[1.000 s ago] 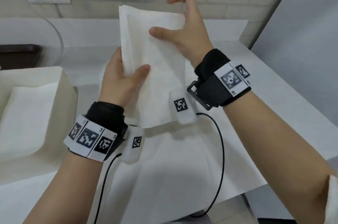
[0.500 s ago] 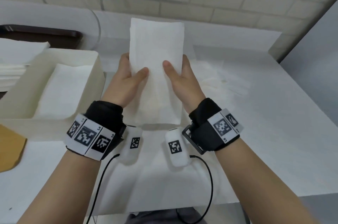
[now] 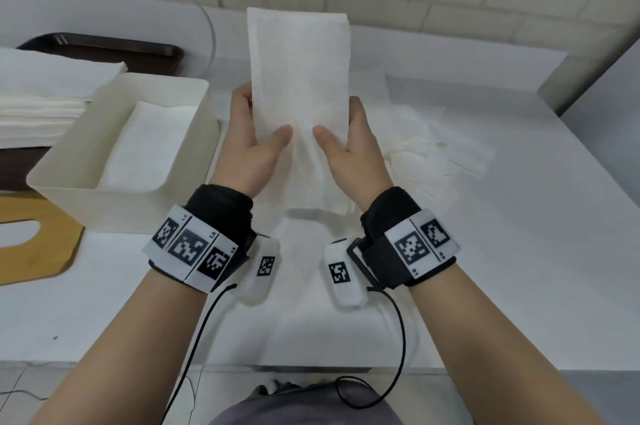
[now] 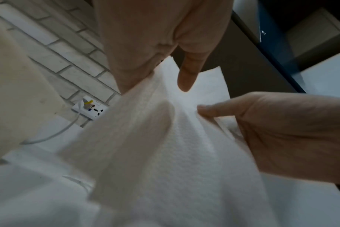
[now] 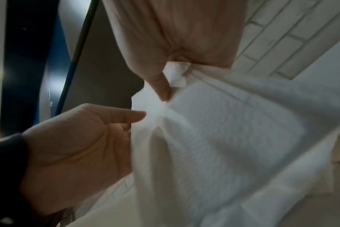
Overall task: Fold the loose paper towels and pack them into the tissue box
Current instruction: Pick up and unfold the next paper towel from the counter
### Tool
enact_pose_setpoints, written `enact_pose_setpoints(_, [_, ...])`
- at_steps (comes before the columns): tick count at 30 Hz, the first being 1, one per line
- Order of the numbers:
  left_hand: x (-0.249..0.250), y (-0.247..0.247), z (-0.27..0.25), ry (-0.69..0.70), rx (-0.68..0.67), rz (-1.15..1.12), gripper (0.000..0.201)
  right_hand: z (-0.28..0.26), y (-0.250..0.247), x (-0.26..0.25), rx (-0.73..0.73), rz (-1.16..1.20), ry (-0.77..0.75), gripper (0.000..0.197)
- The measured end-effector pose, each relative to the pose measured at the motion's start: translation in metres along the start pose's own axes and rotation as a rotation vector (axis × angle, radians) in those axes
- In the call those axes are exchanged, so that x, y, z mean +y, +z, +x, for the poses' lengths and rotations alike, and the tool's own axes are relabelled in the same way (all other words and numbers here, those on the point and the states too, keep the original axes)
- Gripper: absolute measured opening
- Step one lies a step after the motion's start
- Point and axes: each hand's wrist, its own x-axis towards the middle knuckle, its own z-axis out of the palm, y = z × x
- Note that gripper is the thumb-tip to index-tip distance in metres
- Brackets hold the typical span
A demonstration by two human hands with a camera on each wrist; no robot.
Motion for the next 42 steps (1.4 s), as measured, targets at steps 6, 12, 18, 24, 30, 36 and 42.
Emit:
enact_pose_setpoints(6, [-0.003, 0.012, -0.004, 0.023, 0.010, 0.030, 0.042, -0.007, 0.017, 0.004, 0.040, 0.113, -0.046, 0.026])
enact_pose_setpoints(12, [-0.016, 0.014, -0.005, -0.031, 0.009, 0.047, 0.042, -0.010, 0.016, 0.016, 0.091, 0.246, 0.079, 0.023])
enact_pose_setpoints(18, [-0.018, 0.015, -0.001, -0.037, 0.091, 0.011, 0.032, -0.008, 0.012, 0.015, 0.206, 0.296, 0.096, 0.018])
enact_pose_setpoints(24, [-0.024, 0.015, 0.003, -0.096, 0.038, 0.036, 0.038, -0.004, 0.015, 0.022, 0.077, 0.126, 0.118, 0.022])
enact_pose_setpoints(30, [-0.030, 0.011, 0.008, -0.110, 0.152, 0.023, 0.034, -0.002, 0.009, 0.030, 0.032, 0.013, 0.178, 0.019])
enact_pose_setpoints(36, [-0.024, -0.001, 0.014, -0.088, 0.295, 0.068, 0.071, -0.003, -0.011, -0.003, -0.035, -0.459, -0.043, 0.019])
enact_pose_setpoints(42, [-0.018, -0.015, 0.021, -0.071, 0.059, 0.357, 0.065, 0.004, -0.024, -0.044, -0.208, -1.227, -0.199, 0.029])
